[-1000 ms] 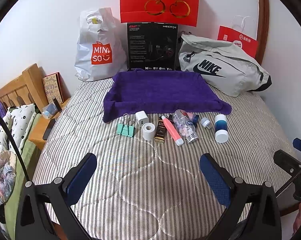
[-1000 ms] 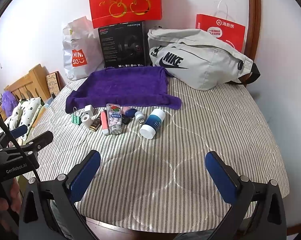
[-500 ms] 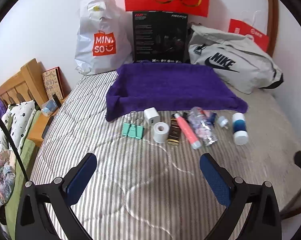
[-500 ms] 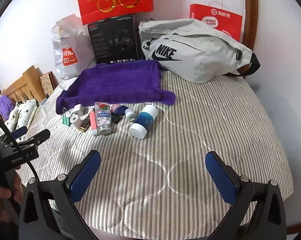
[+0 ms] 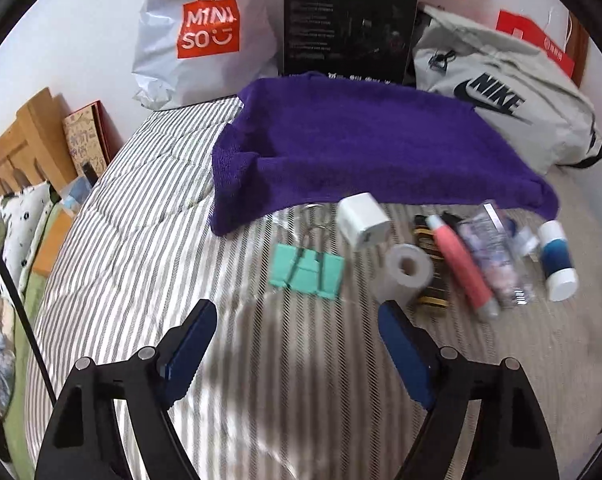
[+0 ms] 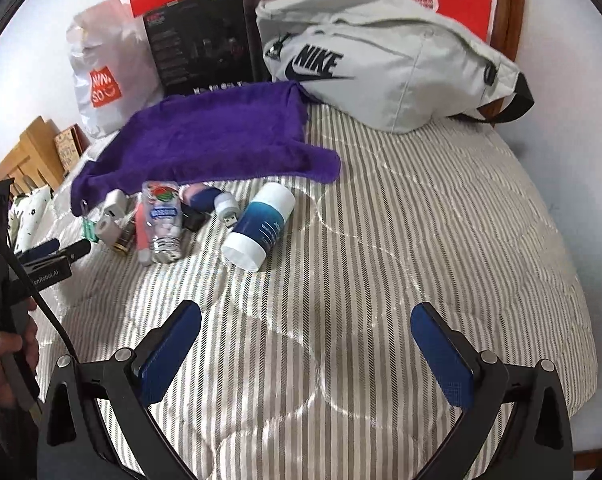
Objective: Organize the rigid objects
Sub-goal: 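Grasp the teal binder clip with left tool while right tool grasps blue-white container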
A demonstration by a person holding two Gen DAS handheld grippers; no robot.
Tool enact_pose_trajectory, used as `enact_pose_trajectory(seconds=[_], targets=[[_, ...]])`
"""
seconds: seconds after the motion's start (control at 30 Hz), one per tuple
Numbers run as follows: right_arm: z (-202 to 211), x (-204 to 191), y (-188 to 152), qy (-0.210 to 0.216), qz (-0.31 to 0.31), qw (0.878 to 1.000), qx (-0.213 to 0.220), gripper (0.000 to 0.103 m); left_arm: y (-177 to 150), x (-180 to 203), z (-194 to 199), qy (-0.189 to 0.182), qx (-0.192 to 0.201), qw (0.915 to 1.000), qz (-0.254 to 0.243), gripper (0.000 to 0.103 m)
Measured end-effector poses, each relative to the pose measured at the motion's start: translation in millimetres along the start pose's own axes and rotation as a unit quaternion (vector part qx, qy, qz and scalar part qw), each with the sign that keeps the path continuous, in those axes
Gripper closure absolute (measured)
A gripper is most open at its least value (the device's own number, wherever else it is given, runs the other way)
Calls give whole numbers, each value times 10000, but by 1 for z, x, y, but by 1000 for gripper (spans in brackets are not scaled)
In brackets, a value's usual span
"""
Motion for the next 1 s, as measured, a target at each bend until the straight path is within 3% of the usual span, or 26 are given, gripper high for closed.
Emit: enact_pose_trajectory(seconds=[0.23,0.33,0.5,0.87,1.0], targets=[[-30,-8,8,-101,60,9996,-253,0,11,3,-27,-292,-53,9983,-510,30],[-39,-14,11,-137,154,9993,-305,0,14,-2,-31,-562,2,9975,-437,35],[-50,-17,19,-137,115,9993,-327,0,15,-4,-28,-667,47,9964,-528,63],[-73,-19,45,166,-409,9985,-332,1,12,1,-23,-647,237,9958,-595,63],[-95,-31,46,70,-180,9986,-503,11,12,1,-23,-651,233,9958,-594,63]])
Point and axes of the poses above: each gripper's, at about its wrist camera, not at the fingertips, and z roughly against the way its jaws point, x to its right, y to its top, the point moved 3 cm from there along -z, roughly the way its jaws point, and after that the axes turned 4 degrees about -z, right-handed, at the moved point
